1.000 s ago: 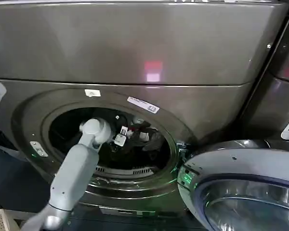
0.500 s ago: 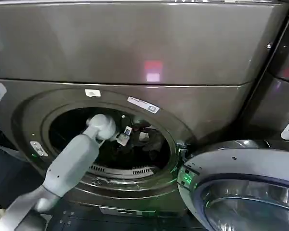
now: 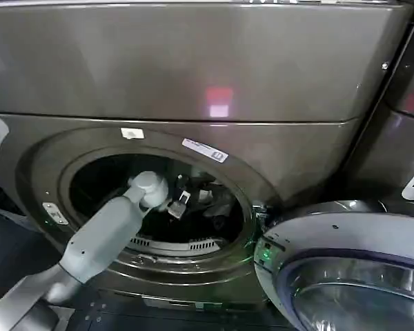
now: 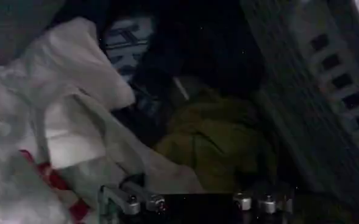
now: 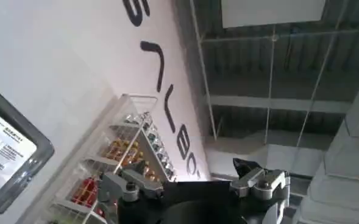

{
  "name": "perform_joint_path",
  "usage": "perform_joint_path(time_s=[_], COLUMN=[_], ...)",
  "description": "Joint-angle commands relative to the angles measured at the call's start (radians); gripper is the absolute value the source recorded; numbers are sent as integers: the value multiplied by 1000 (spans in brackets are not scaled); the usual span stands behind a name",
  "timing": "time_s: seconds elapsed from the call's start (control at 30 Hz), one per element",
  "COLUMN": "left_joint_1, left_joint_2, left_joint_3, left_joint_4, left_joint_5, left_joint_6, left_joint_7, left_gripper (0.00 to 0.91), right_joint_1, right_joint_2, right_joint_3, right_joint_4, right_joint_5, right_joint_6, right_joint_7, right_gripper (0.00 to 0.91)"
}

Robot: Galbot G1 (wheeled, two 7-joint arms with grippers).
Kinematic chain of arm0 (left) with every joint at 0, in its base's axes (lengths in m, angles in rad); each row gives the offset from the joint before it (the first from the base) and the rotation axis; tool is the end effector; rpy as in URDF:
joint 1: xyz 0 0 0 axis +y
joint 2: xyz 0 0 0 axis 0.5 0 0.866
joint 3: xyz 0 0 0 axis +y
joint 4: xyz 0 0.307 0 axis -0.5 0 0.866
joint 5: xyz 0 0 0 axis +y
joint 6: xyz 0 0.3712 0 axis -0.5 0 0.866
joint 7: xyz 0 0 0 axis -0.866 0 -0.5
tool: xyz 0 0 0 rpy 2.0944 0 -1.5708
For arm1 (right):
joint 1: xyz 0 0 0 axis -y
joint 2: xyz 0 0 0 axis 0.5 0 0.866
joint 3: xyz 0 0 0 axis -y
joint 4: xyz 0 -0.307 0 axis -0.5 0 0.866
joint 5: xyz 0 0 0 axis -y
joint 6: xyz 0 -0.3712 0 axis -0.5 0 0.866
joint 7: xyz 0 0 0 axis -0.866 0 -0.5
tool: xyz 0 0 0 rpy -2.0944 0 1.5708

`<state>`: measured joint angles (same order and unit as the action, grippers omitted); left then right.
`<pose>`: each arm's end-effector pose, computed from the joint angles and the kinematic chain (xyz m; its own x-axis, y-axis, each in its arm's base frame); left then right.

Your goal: Grasp the clothes from the dryer.

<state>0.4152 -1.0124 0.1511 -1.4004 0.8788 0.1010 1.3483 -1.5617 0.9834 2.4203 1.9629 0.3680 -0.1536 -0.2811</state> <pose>0.4874 0.0022 -0.1821 -0.3109 0.0274 0.9501 0.8903 -0.3416 0.3012 -0.0746 -0.3620 0.0912 -0.4006 0.6043 -0.6887 0.9147 0.2202 -0.3388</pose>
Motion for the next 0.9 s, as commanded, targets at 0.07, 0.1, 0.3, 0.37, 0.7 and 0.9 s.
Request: perform_joint_path(time_s=[0.07,0.1,0.3,0.37,0.7,0.9], left_joint_1=[0,-2,-12,-13,-10,-10], left_joint_2=[-3,-5,-12,-14,-18,-21], left_joint_3=[0,1,3,3,2,0], left_joint_4=[50,53,57,57,64,71], left_joint_5=[-52,-56,-80,-80,-75,-63], left_joint_6=[20,20,24,25,27,20], left_joint_7=[2,2,1,1,1,1], left_gripper=[876,307,46,46,46,34], right_joint_1=[2,2,5,5,13,15], right_joint_2=[-1,-1,-4,-7,-13,-16], right_joint_3=[-1,-1,0,1,-4,-8], right_joint_4=[4,4,0,-2,-7,-7], right_joint_5=[1,1,1,0,-4,-5], right_joint_6=[-1,0,1,1,2,2], right_joint_7=[1,1,2,2,3,4], right_gripper=[907,907,907,907,907,907])
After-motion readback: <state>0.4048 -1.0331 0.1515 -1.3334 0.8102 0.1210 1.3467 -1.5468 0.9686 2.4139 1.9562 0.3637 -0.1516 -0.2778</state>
